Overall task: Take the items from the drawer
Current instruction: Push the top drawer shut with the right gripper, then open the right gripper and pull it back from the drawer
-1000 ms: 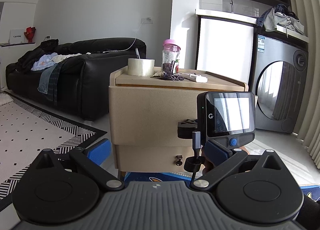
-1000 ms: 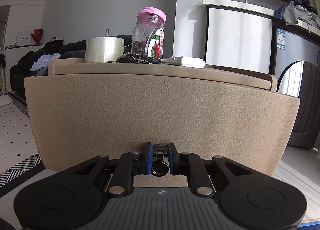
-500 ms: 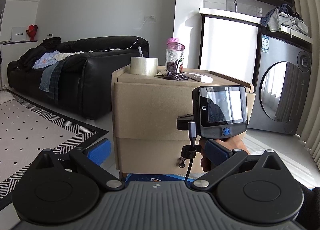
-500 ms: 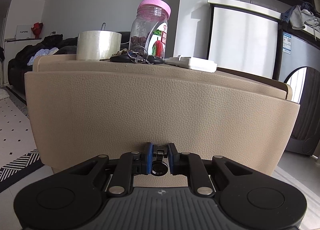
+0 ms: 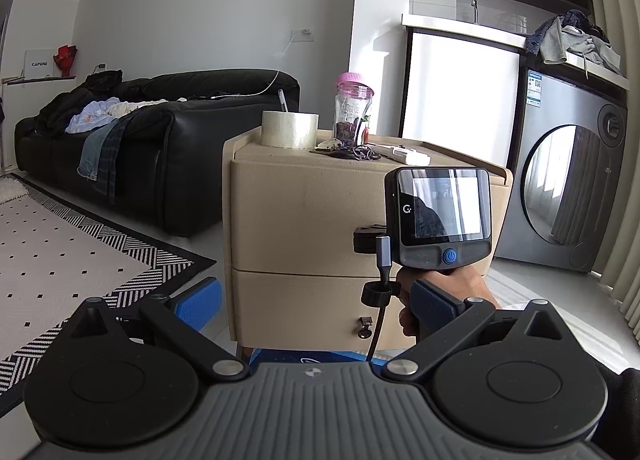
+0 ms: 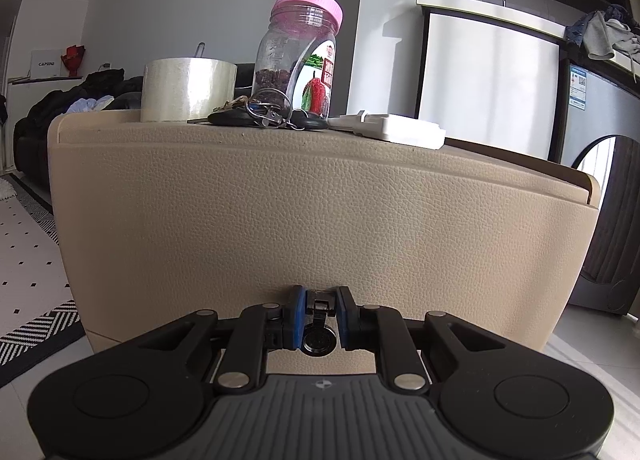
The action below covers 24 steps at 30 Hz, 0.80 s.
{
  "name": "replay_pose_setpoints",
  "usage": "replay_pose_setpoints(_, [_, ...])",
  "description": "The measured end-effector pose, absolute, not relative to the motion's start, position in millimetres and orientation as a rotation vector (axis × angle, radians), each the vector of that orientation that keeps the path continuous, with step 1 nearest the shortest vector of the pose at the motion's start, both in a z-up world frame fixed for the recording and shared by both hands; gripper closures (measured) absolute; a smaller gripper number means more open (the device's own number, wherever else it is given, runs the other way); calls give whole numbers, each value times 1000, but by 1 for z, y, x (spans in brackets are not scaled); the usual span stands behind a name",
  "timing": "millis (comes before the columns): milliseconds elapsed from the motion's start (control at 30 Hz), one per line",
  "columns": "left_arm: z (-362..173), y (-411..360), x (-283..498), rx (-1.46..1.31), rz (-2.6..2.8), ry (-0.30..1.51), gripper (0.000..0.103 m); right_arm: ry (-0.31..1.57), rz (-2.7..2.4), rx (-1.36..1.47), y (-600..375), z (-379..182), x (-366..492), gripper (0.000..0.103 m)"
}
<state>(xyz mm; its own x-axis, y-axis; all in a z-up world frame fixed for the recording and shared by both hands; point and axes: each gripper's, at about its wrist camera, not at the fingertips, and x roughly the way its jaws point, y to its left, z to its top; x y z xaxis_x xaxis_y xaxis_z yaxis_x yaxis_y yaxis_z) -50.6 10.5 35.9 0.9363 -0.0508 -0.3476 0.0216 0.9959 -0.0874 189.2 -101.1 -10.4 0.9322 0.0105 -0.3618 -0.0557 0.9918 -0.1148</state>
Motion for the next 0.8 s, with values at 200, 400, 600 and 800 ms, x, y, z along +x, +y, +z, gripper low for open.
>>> replay_pose_setpoints(200, [37,10,-50,-83,-28,353,0,374,34,-124,-101,-10,189,85])
replay_pose_setpoints(400, [39,10,-51,-82,-14,349,0,380,54,-141,-103,-9,188,85])
replay_pose_setpoints(600, [40,9,-49,-73,-31,352,0,375,61,-144,-107,-3,170,66])
replay_pose_setpoints(800, [40,3,-47,-40,-33,361,0,399,90,-106,-122,-4,144,64])
